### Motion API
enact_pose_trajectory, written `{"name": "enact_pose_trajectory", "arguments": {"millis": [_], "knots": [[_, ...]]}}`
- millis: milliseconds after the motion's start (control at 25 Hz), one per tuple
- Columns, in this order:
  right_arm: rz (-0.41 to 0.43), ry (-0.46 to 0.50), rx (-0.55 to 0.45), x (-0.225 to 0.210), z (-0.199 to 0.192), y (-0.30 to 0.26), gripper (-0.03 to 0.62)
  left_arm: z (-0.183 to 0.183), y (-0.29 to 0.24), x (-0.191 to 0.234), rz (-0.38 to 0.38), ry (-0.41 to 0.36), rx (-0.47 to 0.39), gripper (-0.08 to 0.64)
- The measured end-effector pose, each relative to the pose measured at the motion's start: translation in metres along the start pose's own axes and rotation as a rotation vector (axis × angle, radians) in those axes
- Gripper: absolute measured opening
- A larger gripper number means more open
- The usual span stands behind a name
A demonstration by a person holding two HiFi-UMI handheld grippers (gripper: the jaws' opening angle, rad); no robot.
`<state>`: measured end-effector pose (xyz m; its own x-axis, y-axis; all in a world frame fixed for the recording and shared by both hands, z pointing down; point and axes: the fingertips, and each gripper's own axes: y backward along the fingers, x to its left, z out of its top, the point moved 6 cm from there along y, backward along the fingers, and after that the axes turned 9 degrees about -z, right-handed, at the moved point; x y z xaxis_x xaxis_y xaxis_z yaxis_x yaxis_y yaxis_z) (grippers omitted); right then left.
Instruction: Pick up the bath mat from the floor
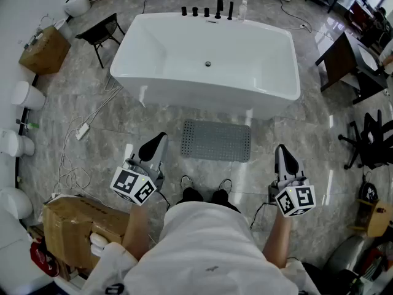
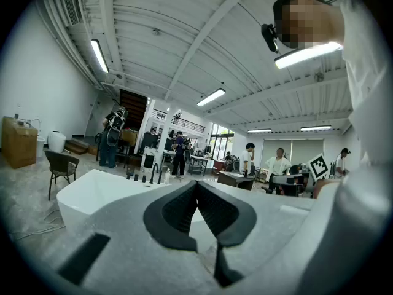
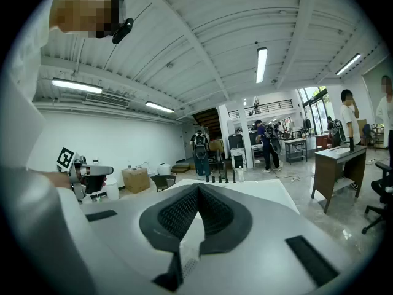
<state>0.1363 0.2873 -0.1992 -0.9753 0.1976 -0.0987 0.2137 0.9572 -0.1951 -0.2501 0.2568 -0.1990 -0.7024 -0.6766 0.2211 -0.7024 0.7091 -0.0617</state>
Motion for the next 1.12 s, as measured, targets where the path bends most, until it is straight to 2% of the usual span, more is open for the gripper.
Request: {"name": "enact_pose_trajectory", "arguments": {"millis": [360,640,1120], "knots": [[0.012,0.018,-0.004,-0.012,0.0,0.007,0.006,0.0,-0.005,-0.012,0.013,-0.009,-0.006,0.012],[0.018,-0.037,-0.043,-0.02,0.002,0.011,0.008,-0.001,-0.006,-0.022,0.026,-0.01,0.005,0.012],[0.021,-0.039,0.012,-0.059,-0.014,0.022,0.008,-0.021,-0.026,-0.054,0.059,-0.006,0.062,0.012]]}}
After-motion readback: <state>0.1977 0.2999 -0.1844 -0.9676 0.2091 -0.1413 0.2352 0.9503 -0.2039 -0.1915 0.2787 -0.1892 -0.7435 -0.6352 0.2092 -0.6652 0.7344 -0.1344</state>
